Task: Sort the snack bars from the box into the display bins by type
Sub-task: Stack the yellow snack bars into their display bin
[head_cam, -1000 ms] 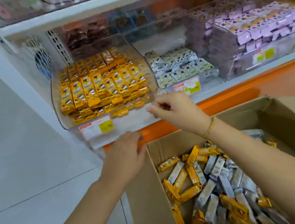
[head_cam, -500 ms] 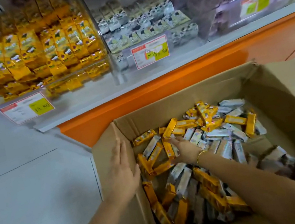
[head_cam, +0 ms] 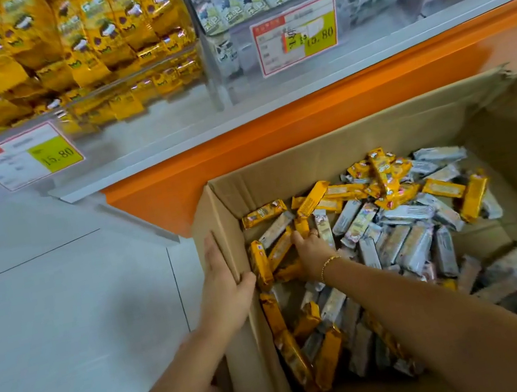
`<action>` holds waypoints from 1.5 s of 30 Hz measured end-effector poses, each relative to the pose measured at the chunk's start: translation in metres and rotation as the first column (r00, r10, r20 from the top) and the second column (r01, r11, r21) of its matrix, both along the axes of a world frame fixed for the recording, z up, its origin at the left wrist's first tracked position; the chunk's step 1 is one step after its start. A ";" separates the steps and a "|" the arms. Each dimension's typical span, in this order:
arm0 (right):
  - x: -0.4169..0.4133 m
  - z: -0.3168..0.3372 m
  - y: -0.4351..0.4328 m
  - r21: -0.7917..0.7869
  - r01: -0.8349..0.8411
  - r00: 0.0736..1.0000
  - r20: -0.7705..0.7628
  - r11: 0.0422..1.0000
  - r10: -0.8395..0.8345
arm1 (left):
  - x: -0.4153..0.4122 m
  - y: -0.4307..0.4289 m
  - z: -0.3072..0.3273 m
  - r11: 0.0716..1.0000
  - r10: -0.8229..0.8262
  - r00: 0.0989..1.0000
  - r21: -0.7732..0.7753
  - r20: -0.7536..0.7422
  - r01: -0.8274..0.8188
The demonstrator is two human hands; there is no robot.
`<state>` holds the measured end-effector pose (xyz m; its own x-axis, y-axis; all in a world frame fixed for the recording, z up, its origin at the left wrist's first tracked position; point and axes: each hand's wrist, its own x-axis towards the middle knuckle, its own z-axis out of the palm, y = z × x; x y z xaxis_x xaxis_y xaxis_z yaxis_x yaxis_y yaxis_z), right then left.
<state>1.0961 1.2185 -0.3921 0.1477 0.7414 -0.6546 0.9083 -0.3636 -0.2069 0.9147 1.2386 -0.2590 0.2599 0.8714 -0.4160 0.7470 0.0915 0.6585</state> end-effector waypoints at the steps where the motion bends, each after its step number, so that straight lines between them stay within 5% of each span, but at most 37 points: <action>1: 0.002 0.000 -0.005 0.021 -0.003 1.000 -0.016 1.000 0.004 | 0.000 0.000 0.000 1.000 0.008 1.000 -0.008 0.020 -0.007; 8: 0.017 0.029 -0.019 0.038 0.070 0.992 -0.111 0.997 -0.065 | -0.002 0.001 0.003 0.999 0.048 0.998 0.016 0.035 -0.049; 11: 0.034 0.069 -0.015 0.084 0.302 0.896 -0.366 0.950 -0.252 | -0.002 0.005 0.015 0.995 0.094 0.995 -0.019 0.028 -0.093; 12: 0.040 0.089 -0.015 0.041 0.411 0.789 -0.517 0.911 -0.332 | -0.001 0.009 0.022 0.992 0.119 0.993 -0.033 0.025 -0.119; 14: 0.044 0.133 -0.013 -0.152 0.549 0.401 -0.815 0.822 -0.419 | 0.002 0.018 0.037 0.985 0.166 0.986 -0.052 0.028 -0.165; 16: 0.044 0.173 -0.011 -0.296 0.507 0.052 -0.927 0.809 -0.372 | 0.004 0.025 0.055 0.979 0.193 0.979 -0.074 0.067 -0.188; 18: 0.040 0.202 -0.008 -0.297 0.443 -0.114 -0.954 0.846 -0.276 | 0.007 0.028 0.078 0.972 0.200 0.962 -0.157 0.187 -0.172; 20: 0.034 0.221 -0.005 -0.266 0.391 -0.178 -0.961 0.881 -0.211 | 0.013 0.028 0.102 0.925 0.281 0.864 -0.357 0.418 -0.128; 22: 0.026 0.239 -0.005 -0.217 0.339 -0.179 -0.970 0.916 -0.163 | 0.017 0.030 0.127 0.879 0.361 0.743 -0.472 0.563 -0.068; 27: 0.013 0.286 -0.007 -0.112 0.313 -0.154 -0.986 0.943 -0.066 | 0.004 0.035 0.179 0.916 0.275 0.653 -0.398 0.706 0.044; 31: -0.007 0.320 -0.006 0.170 0.621 0.258 -0.966 0.765 0.005 | -0.018 0.048 0.214 0.915 0.268 0.579 -0.391 0.770 0.096; 33: -0.020 0.334 -0.003 0.376 0.669 0.467 -0.884 0.641 0.030 | -0.022 0.050 0.227 0.910 0.270 0.560 -0.398 0.783 0.118; 35: -0.030 0.344 -0.002 0.478 0.642 0.579 -0.815 0.600 0.029 | -0.022 0.051 0.235 0.913 0.294 0.561 -0.401 0.774 0.075; 40: -0.050 0.352 0.001 0.249 0.718 0.342 -0.940 0.650 -0.017 | -0.022 0.059 0.239 0.860 0.419 0.543 -0.510 0.728 0.019; 45: -0.060 0.347 0.002 0.582 0.685 0.618 -0.783 0.438 0.072 | -0.026 0.065 0.238 0.829 0.457 0.530 -0.559 0.714 0.038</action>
<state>1.0357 1.2209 -0.0450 0.3476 0.9219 0.1711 0.2325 0.0920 -0.9682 0.8885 1.3035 -0.0214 0.5234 0.7062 -0.4768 -0.1580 0.6303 0.7601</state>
